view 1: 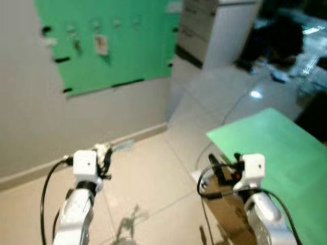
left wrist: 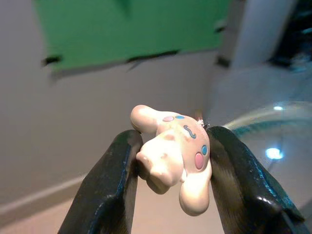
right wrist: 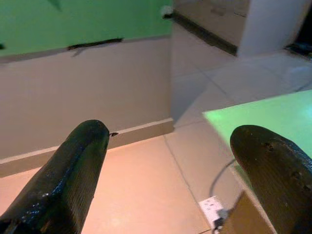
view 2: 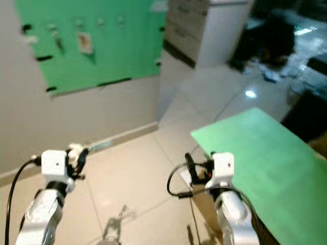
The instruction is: Hang keys on a hook
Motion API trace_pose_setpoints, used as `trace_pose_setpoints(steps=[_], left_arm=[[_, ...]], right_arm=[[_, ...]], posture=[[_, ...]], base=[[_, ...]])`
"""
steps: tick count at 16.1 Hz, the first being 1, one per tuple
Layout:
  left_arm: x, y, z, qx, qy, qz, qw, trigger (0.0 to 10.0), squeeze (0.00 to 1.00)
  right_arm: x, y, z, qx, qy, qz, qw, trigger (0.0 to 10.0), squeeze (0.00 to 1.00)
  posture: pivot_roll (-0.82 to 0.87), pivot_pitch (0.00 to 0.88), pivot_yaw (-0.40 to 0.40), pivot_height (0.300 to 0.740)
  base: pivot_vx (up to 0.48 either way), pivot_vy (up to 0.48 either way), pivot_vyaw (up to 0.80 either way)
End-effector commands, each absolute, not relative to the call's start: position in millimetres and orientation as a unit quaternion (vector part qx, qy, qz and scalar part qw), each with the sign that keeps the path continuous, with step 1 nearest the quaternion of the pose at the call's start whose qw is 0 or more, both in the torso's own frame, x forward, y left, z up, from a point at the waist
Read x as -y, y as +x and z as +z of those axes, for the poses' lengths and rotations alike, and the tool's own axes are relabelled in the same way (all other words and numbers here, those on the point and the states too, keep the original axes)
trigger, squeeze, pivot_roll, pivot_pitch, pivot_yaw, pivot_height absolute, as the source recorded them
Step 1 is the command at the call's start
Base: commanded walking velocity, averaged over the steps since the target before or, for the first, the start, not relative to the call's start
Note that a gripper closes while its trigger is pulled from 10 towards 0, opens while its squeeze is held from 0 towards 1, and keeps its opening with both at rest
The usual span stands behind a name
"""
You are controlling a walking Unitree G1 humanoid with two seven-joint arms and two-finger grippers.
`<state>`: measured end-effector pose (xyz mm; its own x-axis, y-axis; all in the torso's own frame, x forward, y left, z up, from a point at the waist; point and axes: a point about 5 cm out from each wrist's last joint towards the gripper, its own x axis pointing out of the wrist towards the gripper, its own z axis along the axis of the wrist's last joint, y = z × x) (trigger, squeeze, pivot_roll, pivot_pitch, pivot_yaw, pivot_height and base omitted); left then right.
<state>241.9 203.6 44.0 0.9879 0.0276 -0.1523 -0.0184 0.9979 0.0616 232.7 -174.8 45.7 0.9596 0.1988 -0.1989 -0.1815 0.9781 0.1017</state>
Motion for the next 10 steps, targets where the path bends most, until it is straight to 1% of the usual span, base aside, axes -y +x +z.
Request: trace_pose_setpoints(steps=[1,2,3,4,5,6,8,10], left_arm=[[-199.0,250.5,52.2,-0.061,0.065,0.007,0.996,10.0,0.0],[-193.9,251.8,57.6,-0.043,0.082,-0.011,0.996,10.0,0.0],[-188.0,250.9,66.0,-0.024,0.068,-0.04,0.997,10.0,0.0],[-189.2,253.1,64.3,-0.034,0.055,-0.032,0.997,10.0,0.0],[-190.2,254.8,62.6,-0.042,0.047,-0.025,0.998,10.0,0.0],[-186.0,261.4,63.0,-0.057,0.015,-0.005,0.998,10.0,0.0],[-175.0,265.3,70.1,-0.047,0.021,-0.016,0.999,10.0,0.0],[-177.0,264.1,70.1,-0.05,0.012,-0.009,0.999,10.0,0.0]], right_arm=[[173.9,233.2,45.0,-0.103,0.03,0.1,0.989,10.0,0.03],[173.7,233.3,44.0,-0.105,0.027,0.101,0.989,10.0,0.03],[172.5,234.3,41.8,-0.107,0.013,0.114,0.988,10.0,0.03],[170.7,236.6,39.1,-0.112,0.001,0.119,0.987,10.0,0.0],[169.4,238.3,36.9,-0.116,-0.007,0.121,0.986,10.0,0.0],[166.2,243.8,34.8,-0.121,0.004,0.124,0.985,10.0,0.0],[165.2,248.7,38.2,-0.113,0.01,0.118,0.986,10.0,0.0],[165.5,249.1,39.6,-0.105,0.003,0.116,0.988,10.0,0.0]], posture=[[0.04,0.0,-0.033,0.74],[0.04,0.0,-0.033,0.74],[0.04,0.0,-0.033,0.74],[0.04,0.0,-0.03,0.74],[0.04,0.0,-0.029,0.74],[0.04,0.0,-0.03,0.74],[0.05,0.0,-0.031,0.74],[0.05,0.0,-0.031,0.74]], base=[[0.0,0.0,0.54],[0.0,0.0,0.54],[0.337,0.0,0.54],[0.454,0.0,0.56],[0.454,0.0,0.56],[0.458,0.0,0.0],[0.456,0.0,0.0],[0.458,0.0,0.77]])
